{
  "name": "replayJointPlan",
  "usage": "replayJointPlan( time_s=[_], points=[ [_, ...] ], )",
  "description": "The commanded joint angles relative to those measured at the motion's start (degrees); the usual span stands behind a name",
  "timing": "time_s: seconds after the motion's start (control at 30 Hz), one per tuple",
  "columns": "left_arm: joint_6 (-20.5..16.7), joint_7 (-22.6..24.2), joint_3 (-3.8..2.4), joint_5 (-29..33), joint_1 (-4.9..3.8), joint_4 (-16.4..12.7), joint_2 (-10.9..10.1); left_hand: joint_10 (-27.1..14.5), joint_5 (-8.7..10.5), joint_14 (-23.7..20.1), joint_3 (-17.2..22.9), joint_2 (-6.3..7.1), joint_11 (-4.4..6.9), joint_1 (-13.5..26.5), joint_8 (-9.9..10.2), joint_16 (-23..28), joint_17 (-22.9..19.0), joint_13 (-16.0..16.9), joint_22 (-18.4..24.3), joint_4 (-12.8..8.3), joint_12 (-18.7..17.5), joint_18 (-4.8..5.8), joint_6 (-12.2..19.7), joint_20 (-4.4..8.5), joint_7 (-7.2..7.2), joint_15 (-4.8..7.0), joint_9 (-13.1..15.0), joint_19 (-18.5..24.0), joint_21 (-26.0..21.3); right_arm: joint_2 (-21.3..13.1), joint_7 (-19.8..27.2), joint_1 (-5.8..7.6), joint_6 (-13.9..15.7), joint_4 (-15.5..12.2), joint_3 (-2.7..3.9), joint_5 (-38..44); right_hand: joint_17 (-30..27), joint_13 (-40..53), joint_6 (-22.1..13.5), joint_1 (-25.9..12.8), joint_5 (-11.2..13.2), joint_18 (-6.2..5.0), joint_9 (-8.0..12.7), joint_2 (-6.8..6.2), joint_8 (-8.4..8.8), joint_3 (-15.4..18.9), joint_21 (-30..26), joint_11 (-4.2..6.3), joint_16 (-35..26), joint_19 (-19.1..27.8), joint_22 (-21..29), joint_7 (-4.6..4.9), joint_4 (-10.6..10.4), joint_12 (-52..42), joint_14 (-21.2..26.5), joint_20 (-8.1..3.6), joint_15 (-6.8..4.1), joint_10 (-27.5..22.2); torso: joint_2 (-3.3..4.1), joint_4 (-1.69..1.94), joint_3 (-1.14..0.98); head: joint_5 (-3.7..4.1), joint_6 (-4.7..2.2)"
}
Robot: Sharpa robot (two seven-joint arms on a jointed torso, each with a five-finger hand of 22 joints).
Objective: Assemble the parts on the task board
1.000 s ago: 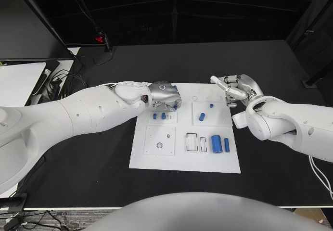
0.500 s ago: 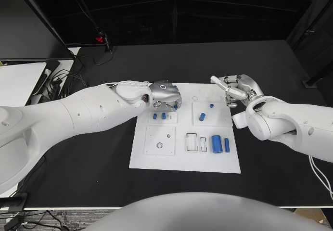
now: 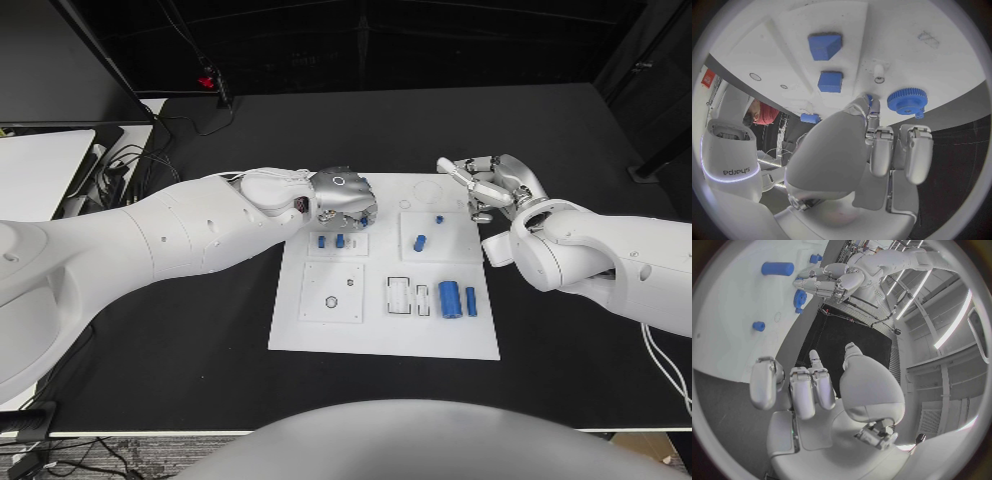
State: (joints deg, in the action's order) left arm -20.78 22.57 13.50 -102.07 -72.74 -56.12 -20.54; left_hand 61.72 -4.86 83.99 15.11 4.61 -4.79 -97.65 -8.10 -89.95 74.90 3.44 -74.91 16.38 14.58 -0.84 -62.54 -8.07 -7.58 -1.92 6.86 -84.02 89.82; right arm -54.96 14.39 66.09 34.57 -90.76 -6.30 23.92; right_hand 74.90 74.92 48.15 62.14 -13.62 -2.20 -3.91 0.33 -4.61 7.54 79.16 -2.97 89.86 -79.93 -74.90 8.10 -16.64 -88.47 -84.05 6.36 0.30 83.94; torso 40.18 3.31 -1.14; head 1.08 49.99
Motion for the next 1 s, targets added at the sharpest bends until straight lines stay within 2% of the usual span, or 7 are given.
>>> replayJointPlan(
  time_s=[0.03,0.3,0.5,0.73,0.97,1.0],
  points=[
    [-3.6,0.7,0.06,-1.1,0.07,0.1,-0.2,0.7,-0.12,6.0,0.6,-0.03,0.16,-0.3,-0.3,0.0,15.1,0.0,-15.1,0.0,-0.4,0.84,-0.5,0.36,0.12,0.30,0.0,-6.0,0.2,0.0,0.3,0.07,0.0,-0.1,0.02,-0.1,15.1,13.3,0.3,-0.2,-0.4,-1.06,0.0,0.58,-0.01,0.2,0.0,-0.31,0.1,-0.1,-10.7,0.04,0.0,0.1,-6.0,0.41,0.10,4.0,-0.01,0.00,0.02,0.07,0.01],
    [-9.1,1.4,0.05,-1.1,-0.03,-0.4,-0.9,1.1,-0.10,6.0,0.8,0.05,0.21,0.0,-0.3,0.0,15.1,0.0,-15.1,0.2,-0.7,0.84,-0.9,0.42,0.18,0.36,0.0,-6.0,0.2,-0.1,0.3,0.07,0.0,0.0,0.02,-0.1,15.1,13.3,0.3,-0.2,-0.4,-1.06,0.0,0.58,-0.01,0.2,0.0,-0.31,0.1,-0.1,-10.7,0.04,0.0,0.1,-6.0,0.41,0.10,4.0,-0.04,0.03,0.01,0.26,0.01],
    [-11.1,1.2,0.04,-1.1,-0.67,-1.6,-1.8,1.3,-0.08,6.0,0.8,0.14,0.23,0.3,-0.3,0.0,15.1,0.0,-15.1,0.2,-1.0,0.84,-1.0,0.45,0.21,0.38,0.0,-6.0,0.2,-0.1,0.2,0.07,0.0,0.1,0.02,-0.1,15.1,13.3,0.3,-0.2,-0.4,-1.06,0.0,0.58,-0.01,0.2,0.0,-0.31,0.1,-0.1,-10.7,0.04,0.0,0.1,-6.0,0.41,0.10,4.0,-0.03,0.02,-0.01,0.30,0.01],
    [-11.1,0.8,0.04,-1.0,-1.92,-4.3,-4.3,1.5,0.02,6.0,0.9,0.29,0.23,0.8,-0.1,0.0,15.1,0.0,-15.1,0.3,-1.4,0.84,-1.0,0.49,0.25,0.40,0.0,-6.0,0.2,-0.2,0.2,0.07,0.0,0.1,0.02,-0.1,15.1,13.3,0.3,-0.2,-0.4,-1.06,0.0,0.58,-0.01,0.2,0.0,-0.31,0.1,-0.1,-10.7,0.04,0.0,0.1,-6.0,0.41,0.10,4.0,-0.03,0.05,-0.04,0.36,0.01],
    [-9.8,0.1,0.04,-1.0,-2.42,-7.8,-7.6,1.5,0.08,6.0,1.0,0.36,0.23,1.0,0.0,0.0,15.1,0.0,-15.1,0.3,-1.7,0.84,-1.1,0.52,0.26,0.41,-0.1,-6.0,0.2,-0.2,0.2,0.07,-0.1,0.1,0.02,-0.1,15.1,13.3,0.3,-0.1,-0.4,-1.09,0.0,0.72,-0.02,0.3,-0.1,-0.34,0.1,0.0,-10.7,0.05,0.0,0.1,-6.0,0.44,0.13,4.0,0.02,0.14,-0.06,0.42,0.01],
    [-9.7,0.0,0.04,-1.0,-2.46,-8.4,-8.1,1.6,0.09,6.0,1.0,0.36,0.23,1.0,0.0,0.0,15.1,0.0,-15.1,0.3,-1.7,0.84,-1.1,0.52,0.26,0.41,-0.1,-6.0,0.2,-0.2,0.2,0.07,-0.1,0.1,0.02,-0.1,15.1,13.3,0.3,-0.1,-0.4,-1.09,0.0,0.72,-0.02,0.3,-0.1,-0.34,0.1,0.0,-10.7,0.05,0.0,0.1,-6.0,0.44,0.13,4.0,-0.01,0.06,-0.02,0.34,0.01]
  ],
)
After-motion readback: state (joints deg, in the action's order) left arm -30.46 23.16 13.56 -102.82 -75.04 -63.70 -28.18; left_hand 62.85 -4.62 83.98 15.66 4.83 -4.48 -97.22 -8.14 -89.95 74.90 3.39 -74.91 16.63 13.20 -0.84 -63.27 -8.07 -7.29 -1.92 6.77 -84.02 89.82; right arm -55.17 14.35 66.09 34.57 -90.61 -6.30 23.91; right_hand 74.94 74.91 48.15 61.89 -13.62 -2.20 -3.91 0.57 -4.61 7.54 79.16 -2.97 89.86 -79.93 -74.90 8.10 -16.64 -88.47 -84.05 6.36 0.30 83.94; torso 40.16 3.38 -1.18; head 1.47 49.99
